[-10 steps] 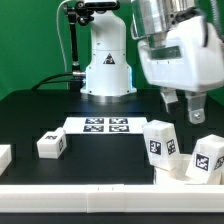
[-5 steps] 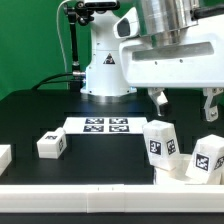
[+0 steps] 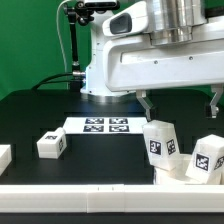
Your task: Assemble stool
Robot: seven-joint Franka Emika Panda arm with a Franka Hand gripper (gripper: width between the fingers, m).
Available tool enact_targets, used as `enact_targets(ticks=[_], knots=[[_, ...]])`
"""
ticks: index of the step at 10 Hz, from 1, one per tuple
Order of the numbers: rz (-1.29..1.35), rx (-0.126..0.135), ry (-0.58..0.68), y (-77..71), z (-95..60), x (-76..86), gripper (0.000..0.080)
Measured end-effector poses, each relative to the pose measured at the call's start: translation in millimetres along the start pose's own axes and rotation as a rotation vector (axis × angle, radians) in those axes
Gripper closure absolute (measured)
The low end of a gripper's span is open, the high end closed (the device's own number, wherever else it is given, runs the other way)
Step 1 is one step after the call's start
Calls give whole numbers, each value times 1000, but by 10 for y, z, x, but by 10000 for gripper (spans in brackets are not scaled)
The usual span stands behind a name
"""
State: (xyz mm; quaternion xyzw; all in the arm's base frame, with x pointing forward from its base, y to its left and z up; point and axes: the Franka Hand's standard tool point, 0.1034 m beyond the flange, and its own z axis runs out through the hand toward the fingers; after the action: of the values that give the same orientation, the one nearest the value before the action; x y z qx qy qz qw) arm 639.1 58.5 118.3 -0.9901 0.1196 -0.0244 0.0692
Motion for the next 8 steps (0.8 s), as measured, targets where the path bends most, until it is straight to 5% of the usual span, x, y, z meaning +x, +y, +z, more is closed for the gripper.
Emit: enact_targets(ticks=[4,8], knots=[[-243,-16,5,66,-9,26,151],[-674,-78,3,126,-7,53,151]])
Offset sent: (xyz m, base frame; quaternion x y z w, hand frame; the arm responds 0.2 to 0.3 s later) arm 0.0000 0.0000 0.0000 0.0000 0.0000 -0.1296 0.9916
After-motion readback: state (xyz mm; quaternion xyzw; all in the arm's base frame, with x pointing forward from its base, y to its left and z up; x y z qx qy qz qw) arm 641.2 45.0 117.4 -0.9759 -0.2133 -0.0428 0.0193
